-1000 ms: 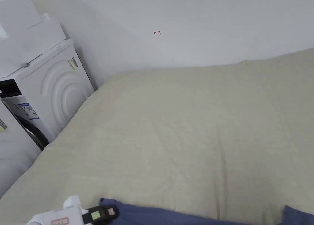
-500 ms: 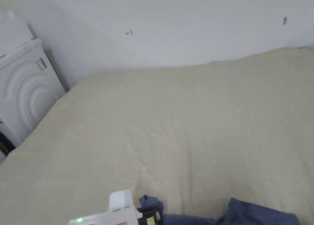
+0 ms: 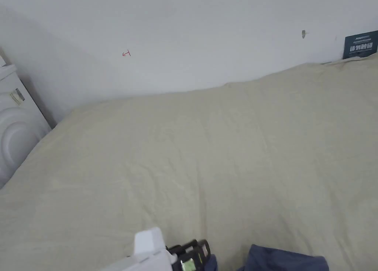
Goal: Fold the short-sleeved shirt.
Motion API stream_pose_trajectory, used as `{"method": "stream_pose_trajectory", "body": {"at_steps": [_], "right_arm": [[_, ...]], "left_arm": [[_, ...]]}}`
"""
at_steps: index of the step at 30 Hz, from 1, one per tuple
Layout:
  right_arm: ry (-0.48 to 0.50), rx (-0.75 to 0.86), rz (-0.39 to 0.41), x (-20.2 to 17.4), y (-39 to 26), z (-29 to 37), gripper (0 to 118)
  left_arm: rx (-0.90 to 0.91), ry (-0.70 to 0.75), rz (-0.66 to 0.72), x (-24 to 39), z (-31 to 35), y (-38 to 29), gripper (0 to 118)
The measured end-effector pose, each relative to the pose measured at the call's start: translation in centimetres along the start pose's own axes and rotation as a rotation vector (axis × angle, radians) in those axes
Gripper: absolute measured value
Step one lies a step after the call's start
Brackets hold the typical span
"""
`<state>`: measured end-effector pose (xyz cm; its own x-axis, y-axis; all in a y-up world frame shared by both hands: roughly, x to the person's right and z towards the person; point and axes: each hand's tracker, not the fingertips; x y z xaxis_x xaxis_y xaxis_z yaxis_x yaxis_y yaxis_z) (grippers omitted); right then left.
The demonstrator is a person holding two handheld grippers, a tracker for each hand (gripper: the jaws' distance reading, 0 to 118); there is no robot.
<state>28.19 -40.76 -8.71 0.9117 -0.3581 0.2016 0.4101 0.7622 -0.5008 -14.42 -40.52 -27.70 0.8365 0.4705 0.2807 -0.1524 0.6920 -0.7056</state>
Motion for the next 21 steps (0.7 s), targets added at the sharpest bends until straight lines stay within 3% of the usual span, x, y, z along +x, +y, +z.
{"method": "stream_pose_trajectory", "body": {"at_steps": [3, 6, 7, 9, 12, 15, 17, 21], "right_arm": [[0.010, 0.003, -0.014, 0.0, -0.3, -0.1, 1], [0.012, -0.003, -0.012, -0.2, -0.5, -0.2, 1], [0.014, -0.007, -0.007, -0.2, -0.5, -0.2, 1], [0.015, -0.010, -0.005, -0.3, -0.5, -0.1, 1], [0.009, -0.004, 0.005, -0.2, -0.6, 0.2, 1], [-0.001, -0.005, -0.005, 0.1, -0.5, 0.1, 1], [-0.001, -0.005, -0.011, 0.2, -0.5, 0.1, 1], [-0.002, -0.004, -0.003, 0.3, -0.5, 0.1, 1]], "left_arm": [[0.116, -0.050, 0.181, -2.3, 3.1, 0.4, 66], [0.049, -0.056, 0.185, -4.5, 2.0, -1.4, 24], [-0.035, -0.015, 0.163, -5.0, 0.7, -2.1, 19], [-0.126, 0.013, 0.155, -5.7, -2.0, -3.9, 16], [-0.184, -0.097, 0.217, -6.0, -3.7, -6.0, 15], [-0.262, -0.074, 0.188, -4.8, -6.0, -7.8, 15], [-0.266, -0.133, 0.169, -3.4, -6.7, -8.6, 15], [-0.296, -0.046, 0.064, -1.3, -8.1, -9.0, 14]]}}
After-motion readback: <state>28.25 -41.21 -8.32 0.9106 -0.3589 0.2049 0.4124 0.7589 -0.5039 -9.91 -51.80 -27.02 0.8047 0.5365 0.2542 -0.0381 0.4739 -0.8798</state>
